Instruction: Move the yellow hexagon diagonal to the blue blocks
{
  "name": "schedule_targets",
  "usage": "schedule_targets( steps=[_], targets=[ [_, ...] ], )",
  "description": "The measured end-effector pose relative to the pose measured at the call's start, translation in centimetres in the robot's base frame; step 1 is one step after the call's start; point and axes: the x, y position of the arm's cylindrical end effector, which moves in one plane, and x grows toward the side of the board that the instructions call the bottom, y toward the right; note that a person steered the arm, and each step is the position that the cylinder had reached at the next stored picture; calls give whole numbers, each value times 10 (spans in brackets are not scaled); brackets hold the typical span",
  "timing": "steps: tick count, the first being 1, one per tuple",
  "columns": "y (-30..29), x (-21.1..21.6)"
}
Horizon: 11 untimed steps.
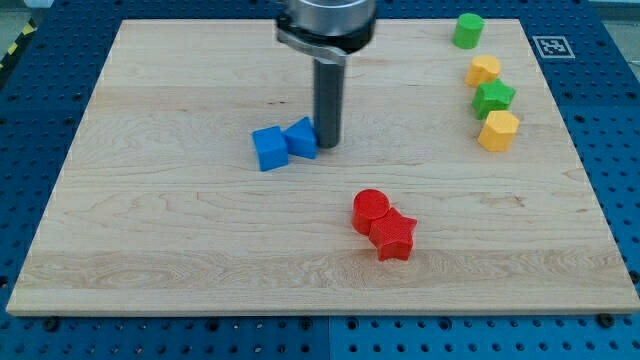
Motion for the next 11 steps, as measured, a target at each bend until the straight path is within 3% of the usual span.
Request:
schedule_targets(
  steps=[1,2,4,5,6,7,11],
  targets=[
    [-32,0],
    [-16,2],
    [176,50],
    [282,51],
    [308,37],
    [299,14],
    [170,-30]
  ],
)
